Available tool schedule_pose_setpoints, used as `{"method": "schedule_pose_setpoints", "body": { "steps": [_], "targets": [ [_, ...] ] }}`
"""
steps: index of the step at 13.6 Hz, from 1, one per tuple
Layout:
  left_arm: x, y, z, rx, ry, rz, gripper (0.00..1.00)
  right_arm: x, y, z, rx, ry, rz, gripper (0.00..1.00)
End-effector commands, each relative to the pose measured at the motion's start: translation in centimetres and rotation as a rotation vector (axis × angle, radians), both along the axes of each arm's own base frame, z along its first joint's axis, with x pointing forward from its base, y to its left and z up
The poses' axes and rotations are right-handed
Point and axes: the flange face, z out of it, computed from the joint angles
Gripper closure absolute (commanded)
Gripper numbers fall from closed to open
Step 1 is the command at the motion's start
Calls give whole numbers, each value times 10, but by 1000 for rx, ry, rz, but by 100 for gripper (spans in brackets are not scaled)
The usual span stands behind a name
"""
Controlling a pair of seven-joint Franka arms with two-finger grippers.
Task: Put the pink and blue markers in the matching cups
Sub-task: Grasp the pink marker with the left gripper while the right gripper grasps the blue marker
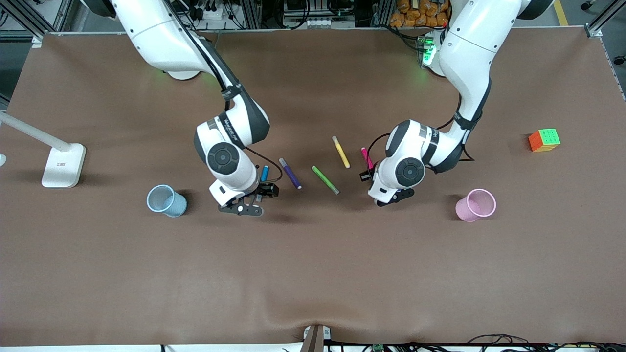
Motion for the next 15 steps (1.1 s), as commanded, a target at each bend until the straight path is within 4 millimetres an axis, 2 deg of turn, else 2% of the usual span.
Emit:
{"method": "schedule_pose_setpoints", "body": {
  "steps": [1,4,8,11,12,15],
  "targets": [
    [4,-3,11,16,-15,21,100,-7,4,-14,0,-6,-18,0],
    [14,1,52,22,-31,63,100,-6,3,-27,1,-16,-20,0],
    [38,28,107,48,-65,93,100,-9,2,-38,-8,-18,0,0],
    [42,38,130,85,-90,136,100,-10,-2,-42,-20,-20,56,0],
    [45,39,139,98,-106,137,100,-13,-12,-50,-21,-15,93,0],
    [65,57,179,119,-172,178,100,-19,-16,-60,-3,-39,97,0]
  ]
}}
